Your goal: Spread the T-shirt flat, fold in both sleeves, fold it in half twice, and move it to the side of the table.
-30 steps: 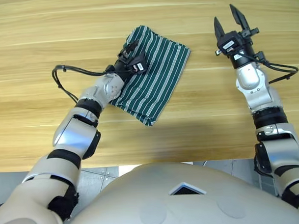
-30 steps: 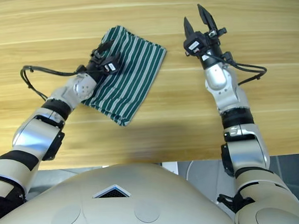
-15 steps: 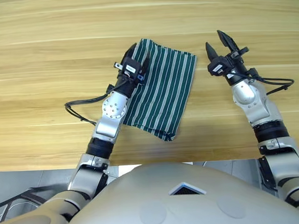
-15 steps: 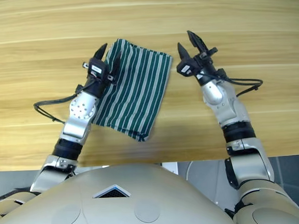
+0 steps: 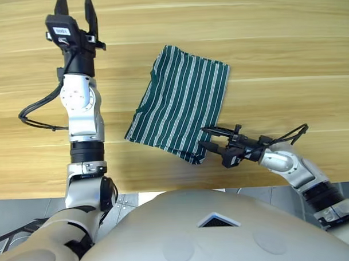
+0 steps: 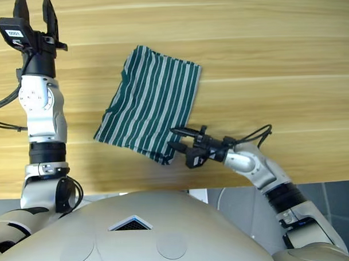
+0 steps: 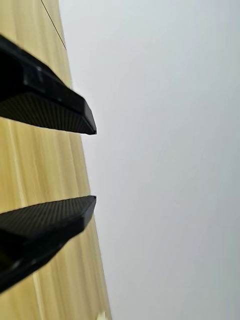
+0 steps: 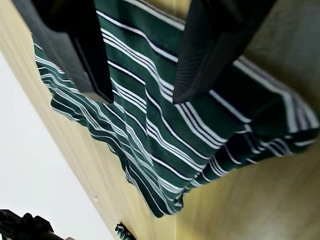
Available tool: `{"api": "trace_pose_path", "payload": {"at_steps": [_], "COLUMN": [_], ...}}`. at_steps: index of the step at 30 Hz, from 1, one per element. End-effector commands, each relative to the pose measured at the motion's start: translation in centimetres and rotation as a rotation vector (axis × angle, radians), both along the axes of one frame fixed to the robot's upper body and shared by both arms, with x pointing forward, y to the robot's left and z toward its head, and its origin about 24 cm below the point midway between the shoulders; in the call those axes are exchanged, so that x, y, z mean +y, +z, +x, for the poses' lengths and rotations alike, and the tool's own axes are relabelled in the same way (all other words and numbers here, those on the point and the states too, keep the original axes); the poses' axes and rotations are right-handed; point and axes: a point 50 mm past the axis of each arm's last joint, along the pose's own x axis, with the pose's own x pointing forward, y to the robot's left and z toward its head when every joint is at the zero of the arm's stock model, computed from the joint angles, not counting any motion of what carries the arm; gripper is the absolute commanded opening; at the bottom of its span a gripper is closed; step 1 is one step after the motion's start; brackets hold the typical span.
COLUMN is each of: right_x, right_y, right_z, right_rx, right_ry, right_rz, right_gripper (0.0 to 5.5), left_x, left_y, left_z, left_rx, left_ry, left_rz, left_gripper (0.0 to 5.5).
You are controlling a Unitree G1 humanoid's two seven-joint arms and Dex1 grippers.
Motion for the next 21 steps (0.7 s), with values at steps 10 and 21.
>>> {"api": "trace_pose_path", "payload": {"at_steps": [10, 21], "right_x": [-9.0, -5.2], "right_y": [-0.1, 9.2], "right_z": [1.7, 5.1], "right_rx": [0.026, -0.274], "right_ry": [-0.067, -0.219], "right_rz": [-0.504, 0.203], "right_gripper": [2.18, 2.18], "left_x": [-0.4, -0.2], "left_y": [-1.6, -4.6], "left_z": [0.0, -9.1], "left_rx": [0.036, 0.137], "left_ry": [-0.080, -0.683], "left_rz": [0.196, 0.828], "left_gripper": [2.25, 2.25]}}
